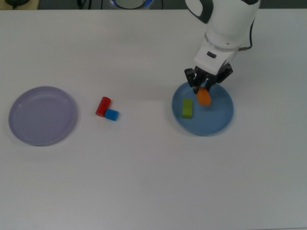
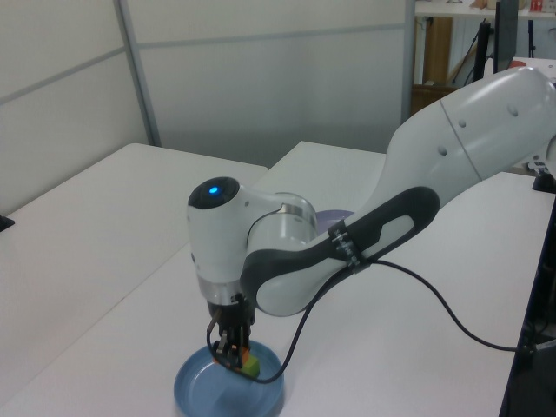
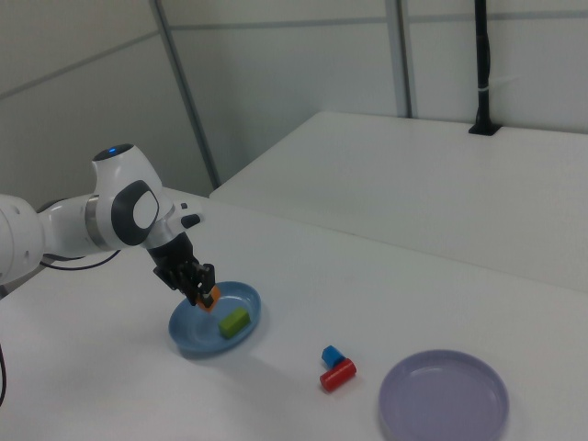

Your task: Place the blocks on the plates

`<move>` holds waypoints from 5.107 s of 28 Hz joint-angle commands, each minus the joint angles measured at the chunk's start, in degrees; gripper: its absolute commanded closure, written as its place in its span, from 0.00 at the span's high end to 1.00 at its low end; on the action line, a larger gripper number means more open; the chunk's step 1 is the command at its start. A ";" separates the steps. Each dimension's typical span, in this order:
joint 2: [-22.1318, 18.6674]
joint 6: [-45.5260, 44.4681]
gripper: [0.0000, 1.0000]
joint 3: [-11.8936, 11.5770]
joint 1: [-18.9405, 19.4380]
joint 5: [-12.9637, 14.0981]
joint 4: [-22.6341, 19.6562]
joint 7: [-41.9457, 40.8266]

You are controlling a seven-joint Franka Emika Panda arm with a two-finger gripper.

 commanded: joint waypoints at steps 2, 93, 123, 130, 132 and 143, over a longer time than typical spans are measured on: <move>5.65 -0.13 0.17 -0.36 0.63 -3.37 3.27 1.60; 8.03 2.86 0.09 -12.31 -12.99 -0.91 2.04 2.04; 9.35 12.97 0.07 -12.49 -29.51 3.40 4.32 -6.04; 9.35 12.88 0.94 -12.31 -29.34 3.22 3.62 -7.80; 8.82 12.36 1.00 -12.23 -28.81 3.22 3.36 -9.46; 4.43 -0.64 1.00 -11.35 -28.28 4.18 2.66 -17.73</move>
